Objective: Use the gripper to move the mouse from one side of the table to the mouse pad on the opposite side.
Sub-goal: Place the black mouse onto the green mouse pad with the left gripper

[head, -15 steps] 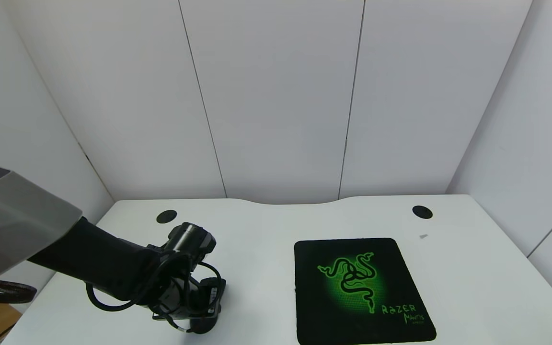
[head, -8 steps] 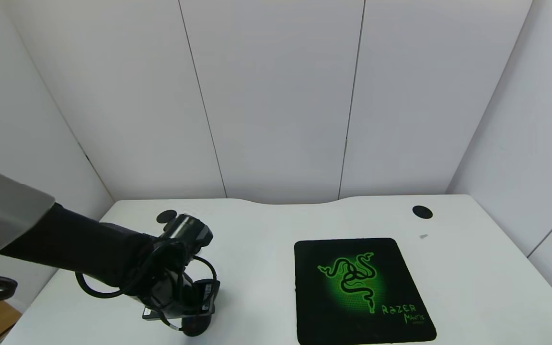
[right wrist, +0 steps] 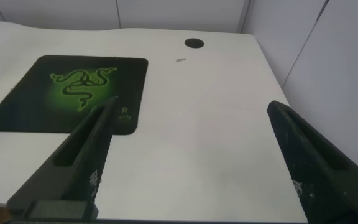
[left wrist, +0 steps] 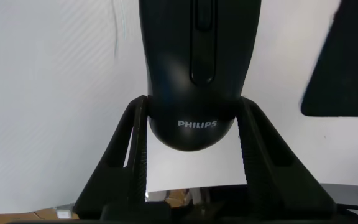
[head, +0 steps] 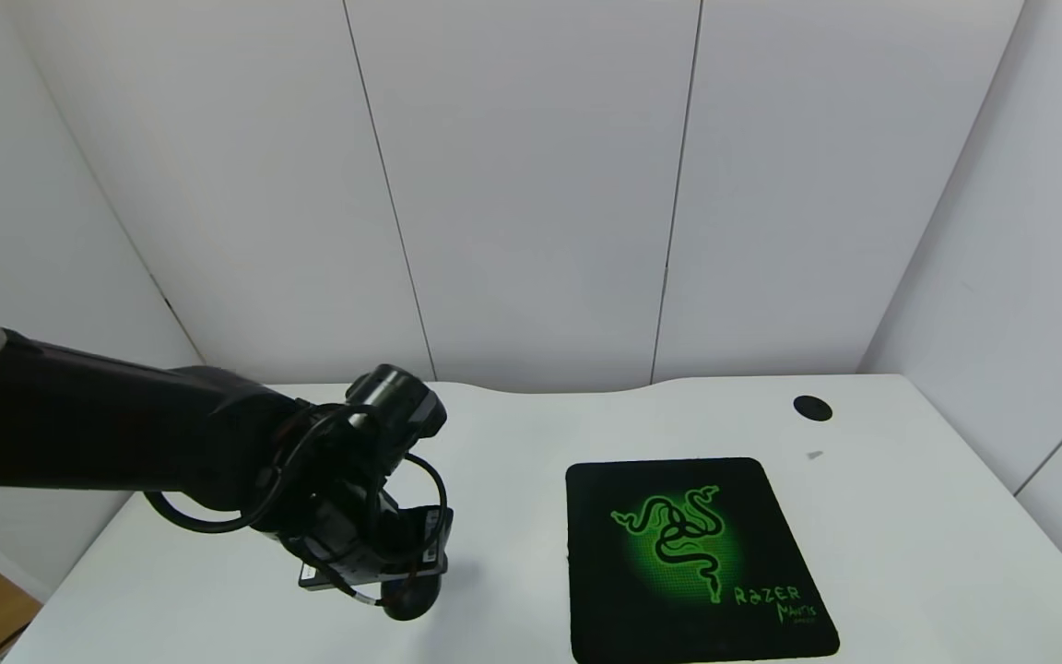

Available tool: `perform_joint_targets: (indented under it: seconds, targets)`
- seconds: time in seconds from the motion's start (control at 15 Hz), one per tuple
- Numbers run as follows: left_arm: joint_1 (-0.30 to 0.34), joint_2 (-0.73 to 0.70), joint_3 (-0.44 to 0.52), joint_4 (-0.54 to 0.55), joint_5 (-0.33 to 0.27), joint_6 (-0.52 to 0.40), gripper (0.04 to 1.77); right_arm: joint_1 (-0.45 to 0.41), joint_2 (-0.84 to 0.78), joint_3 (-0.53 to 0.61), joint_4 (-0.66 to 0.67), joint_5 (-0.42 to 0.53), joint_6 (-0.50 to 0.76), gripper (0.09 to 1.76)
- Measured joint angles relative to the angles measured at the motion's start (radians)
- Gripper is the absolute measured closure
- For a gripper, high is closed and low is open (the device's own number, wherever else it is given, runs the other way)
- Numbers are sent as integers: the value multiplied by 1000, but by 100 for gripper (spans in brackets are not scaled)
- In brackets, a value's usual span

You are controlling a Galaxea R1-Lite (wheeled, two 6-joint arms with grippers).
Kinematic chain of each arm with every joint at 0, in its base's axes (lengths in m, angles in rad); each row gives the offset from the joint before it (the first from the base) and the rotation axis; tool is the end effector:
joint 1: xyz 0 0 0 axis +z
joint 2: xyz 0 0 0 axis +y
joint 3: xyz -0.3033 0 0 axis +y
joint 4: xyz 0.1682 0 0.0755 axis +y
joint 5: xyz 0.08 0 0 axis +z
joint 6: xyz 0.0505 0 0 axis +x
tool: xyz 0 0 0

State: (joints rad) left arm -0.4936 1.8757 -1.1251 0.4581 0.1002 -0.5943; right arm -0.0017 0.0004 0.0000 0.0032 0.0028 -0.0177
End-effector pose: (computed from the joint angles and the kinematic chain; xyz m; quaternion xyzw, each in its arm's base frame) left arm 0.2769 -0.1432 0.1080 -0.0773 0.5666 0.0053 0.8203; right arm -0.0046 0.0001 0.0751 -0.0088 0.0018 0.0006 1.0000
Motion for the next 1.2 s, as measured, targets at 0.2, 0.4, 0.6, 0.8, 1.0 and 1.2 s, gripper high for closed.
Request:
perform_joint_targets:
  seconds: [0.2, 0.4, 0.6, 0.8, 1.0, 1.2]
  targets:
    - [-61, 16, -105, 64, 1, -56, 90, 0, 0, 0, 0, 0, 0, 14]
    - [-132, 61, -195, 92, 14, -109, 90, 0, 0, 0, 0, 0, 0, 14]
    - [-174, 120, -260, 97, 51, -162, 90, 0, 0, 0, 0, 0, 0, 14]
    - [-219, 185, -354, 141, 71, -192, 90, 0, 0, 0, 0, 0, 0, 14]
    - [-269, 254, -469, 199, 81, -260, 90, 0, 0, 0, 0, 0, 0, 14]
    - [-325, 332, -593, 251, 124, -338, 90, 0, 0, 0, 0, 0, 0, 14]
